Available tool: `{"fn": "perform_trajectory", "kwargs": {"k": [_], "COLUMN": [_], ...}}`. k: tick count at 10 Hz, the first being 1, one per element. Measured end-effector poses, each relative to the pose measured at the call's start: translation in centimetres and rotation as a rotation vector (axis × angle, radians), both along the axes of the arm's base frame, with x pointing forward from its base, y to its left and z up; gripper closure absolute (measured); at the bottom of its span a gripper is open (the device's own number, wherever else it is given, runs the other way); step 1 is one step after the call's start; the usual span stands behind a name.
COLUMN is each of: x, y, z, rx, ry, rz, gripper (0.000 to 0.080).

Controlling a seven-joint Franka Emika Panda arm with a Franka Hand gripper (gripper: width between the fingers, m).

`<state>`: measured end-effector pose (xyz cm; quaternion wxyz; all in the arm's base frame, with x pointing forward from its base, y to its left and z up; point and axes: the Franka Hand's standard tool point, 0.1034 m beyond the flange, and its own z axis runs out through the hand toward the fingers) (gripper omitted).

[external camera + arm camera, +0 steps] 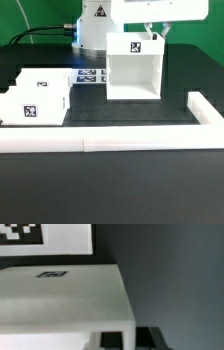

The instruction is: Assemble drawer

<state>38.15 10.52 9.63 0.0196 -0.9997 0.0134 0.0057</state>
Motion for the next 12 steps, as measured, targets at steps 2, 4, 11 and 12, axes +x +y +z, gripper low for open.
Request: {"fn": "perform_trajectory", "kwargs": {"k": [2,4,11,12], "x": [2.6,6.2,16.2,16.9], "y": [-0.8,-1.4,-1.1,-1.1], "z": [0.0,0.0,0.1,0.1], "rx": [0.011,0.022,0.051,0.053], "ry": [-0.017,-0.049,-0.169,-0.176], "rz": [0.056,0.068,0.035,0.033], "gripper": [0.0762,0.0762,0.0761,0.0759]}}
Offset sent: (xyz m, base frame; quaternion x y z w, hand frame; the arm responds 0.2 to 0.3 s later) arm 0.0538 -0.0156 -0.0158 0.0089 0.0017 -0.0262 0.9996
